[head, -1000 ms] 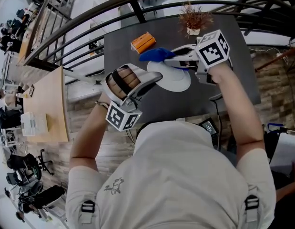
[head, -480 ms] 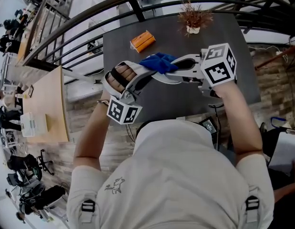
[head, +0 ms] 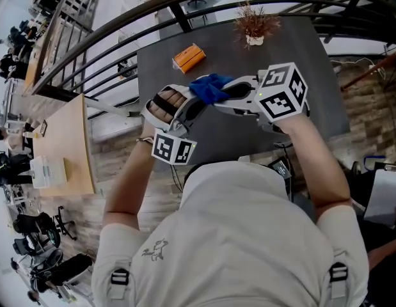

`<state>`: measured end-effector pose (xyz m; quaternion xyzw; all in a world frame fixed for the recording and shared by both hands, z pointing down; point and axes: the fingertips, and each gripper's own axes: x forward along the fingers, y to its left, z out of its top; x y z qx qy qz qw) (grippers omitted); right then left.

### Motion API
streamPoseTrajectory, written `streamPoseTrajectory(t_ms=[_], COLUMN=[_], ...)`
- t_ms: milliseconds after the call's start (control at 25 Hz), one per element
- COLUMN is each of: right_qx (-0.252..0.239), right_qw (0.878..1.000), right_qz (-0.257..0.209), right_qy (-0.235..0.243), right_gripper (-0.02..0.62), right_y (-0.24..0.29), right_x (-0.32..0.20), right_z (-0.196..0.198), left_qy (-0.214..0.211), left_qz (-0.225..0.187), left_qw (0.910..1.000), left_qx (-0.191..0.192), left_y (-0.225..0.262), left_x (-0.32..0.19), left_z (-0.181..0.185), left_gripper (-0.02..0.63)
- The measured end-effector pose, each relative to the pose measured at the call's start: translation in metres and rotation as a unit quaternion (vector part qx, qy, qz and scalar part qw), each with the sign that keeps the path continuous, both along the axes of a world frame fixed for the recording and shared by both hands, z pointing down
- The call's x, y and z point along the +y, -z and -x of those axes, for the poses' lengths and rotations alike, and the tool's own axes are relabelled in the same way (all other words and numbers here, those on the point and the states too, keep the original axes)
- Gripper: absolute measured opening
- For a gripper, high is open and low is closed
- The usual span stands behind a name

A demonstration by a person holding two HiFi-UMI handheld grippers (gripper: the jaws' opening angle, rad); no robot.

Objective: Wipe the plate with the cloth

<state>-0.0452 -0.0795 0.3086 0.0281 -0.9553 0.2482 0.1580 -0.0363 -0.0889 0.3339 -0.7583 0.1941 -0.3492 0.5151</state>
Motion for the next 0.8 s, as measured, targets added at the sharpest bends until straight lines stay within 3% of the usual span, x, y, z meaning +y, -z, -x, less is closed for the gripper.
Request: streamPoseTrajectory(t_ms=[200,560,680,800], right_qx=[0.011,0.054,0.071,0.072], right_qw=[1.000,0.992,0.988,0.982], right_qz=[0.019,0.068,0.074,0.091], right_qy=[-0.010,-0.087,-0.118,-0.145], right_gripper=[0.084,0.084,0.084,0.084], right_y=[-0.018,-0.089,-0.117,-0.143], right_x=[-0.002,-0.028,-0.037,-0.046], right_z=[-0.020,-0.059,-0.065,-0.071], left_qy=[0.010,0.041,0.053,0.073], left_qz=[0.018,0.074,0.112,0.169], left_qw=[0.9998,0.9958,0.9901,0.9771], left_qx=[0.004,0.034,0.066,0.108], left_y=[-0.006,-0.031,-0.042,-0.060], left_x=[0.000,-0.001,-0.003,-0.010], left_z=[0.006,0.030,0.039,0.046], left_gripper=[0.017,0.017,0.017,0.017])
